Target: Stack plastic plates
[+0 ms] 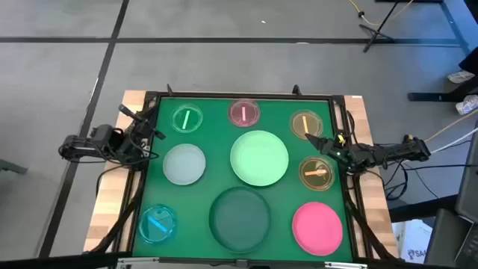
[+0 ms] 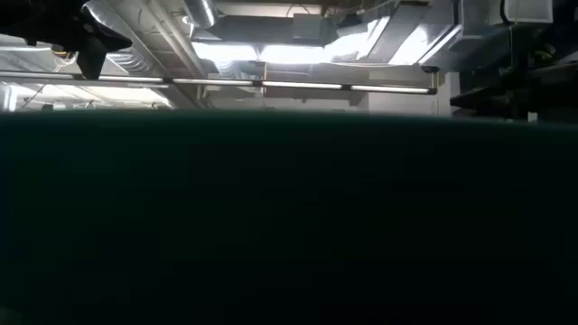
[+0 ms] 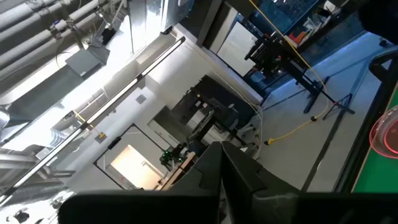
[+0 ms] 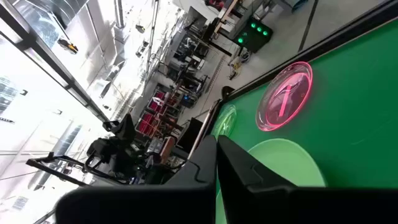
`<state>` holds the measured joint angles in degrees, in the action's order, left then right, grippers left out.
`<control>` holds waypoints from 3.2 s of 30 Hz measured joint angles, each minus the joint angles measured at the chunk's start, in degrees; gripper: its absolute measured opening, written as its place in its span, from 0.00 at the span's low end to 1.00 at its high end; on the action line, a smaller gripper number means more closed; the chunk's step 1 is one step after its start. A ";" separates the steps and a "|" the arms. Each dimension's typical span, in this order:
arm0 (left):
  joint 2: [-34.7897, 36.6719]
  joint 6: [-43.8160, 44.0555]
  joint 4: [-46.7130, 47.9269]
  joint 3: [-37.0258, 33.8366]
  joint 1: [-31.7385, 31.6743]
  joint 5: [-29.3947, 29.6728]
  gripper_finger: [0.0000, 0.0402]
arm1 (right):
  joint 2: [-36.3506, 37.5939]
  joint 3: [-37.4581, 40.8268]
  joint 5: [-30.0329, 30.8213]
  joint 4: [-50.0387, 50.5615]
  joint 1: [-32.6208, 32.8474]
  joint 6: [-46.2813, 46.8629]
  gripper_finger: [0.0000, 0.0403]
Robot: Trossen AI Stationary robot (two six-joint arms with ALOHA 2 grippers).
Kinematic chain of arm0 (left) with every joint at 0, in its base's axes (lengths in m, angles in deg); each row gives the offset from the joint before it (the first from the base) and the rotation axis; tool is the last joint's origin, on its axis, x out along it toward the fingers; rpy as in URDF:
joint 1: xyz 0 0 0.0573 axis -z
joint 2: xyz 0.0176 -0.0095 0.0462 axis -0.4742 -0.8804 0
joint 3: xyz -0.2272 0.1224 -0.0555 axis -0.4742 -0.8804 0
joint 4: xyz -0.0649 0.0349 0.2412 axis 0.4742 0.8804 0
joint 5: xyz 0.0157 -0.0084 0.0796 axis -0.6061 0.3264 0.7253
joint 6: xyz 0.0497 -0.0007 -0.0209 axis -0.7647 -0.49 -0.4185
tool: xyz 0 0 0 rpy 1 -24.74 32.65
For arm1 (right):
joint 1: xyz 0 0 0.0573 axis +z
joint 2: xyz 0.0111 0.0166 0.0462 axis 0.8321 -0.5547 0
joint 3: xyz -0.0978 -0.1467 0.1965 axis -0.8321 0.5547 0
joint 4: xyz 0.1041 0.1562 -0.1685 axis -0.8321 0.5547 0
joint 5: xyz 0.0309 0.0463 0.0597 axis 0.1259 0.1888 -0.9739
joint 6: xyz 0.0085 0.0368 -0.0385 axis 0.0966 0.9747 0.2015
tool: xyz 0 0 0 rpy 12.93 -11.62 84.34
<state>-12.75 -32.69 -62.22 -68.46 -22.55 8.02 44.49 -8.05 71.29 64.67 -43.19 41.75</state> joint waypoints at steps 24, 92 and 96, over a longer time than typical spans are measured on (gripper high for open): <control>-0.01 0.01 0.00 0.00 0.00 0.00 0.01 | -0.02 0.01 0.00 0.00 -0.01 0.00 0.01; -38.39 81.10 -12.34 -0.03 0.00 -42.12 0.01 | -45.15 -18.89 -25.44 -12.39 -0.06 -44.63 0.01; -40.58 78.91 -14.92 -0.03 -0.32 -40.91 0.01 | -51.52 -21.53 -24.20 -13.83 -0.11 -44.69 0.01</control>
<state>-53.33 46.23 -77.14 -68.49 -22.86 -32.90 -7.03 -29.57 47.08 50.84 -43.30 -2.93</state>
